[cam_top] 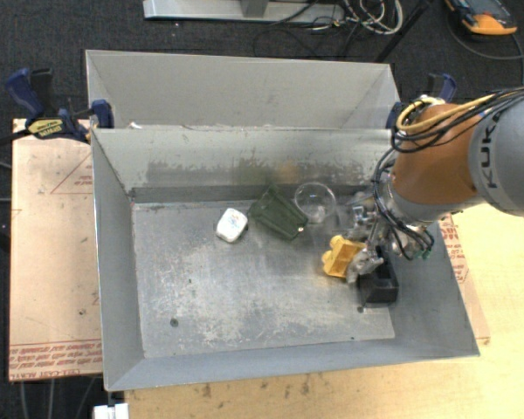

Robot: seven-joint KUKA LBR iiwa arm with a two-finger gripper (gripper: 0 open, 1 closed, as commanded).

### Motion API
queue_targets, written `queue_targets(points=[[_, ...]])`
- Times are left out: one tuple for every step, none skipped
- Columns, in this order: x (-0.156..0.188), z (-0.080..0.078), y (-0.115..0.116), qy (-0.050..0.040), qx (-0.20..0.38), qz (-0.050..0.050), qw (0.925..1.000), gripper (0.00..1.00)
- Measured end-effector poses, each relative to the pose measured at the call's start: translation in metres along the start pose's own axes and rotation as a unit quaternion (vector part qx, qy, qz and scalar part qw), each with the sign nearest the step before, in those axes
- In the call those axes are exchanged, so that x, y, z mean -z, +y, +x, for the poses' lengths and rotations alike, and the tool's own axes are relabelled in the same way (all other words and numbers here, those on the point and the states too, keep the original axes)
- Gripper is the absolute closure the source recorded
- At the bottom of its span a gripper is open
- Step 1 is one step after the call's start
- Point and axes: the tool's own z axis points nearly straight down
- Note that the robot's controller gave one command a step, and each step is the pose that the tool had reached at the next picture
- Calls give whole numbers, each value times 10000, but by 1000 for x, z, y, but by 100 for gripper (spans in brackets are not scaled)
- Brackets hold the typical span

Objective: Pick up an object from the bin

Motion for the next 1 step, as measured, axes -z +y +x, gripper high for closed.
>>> queue_targets(points=[[0, 0, -2, -45, 640, -14, 9979, 100]])
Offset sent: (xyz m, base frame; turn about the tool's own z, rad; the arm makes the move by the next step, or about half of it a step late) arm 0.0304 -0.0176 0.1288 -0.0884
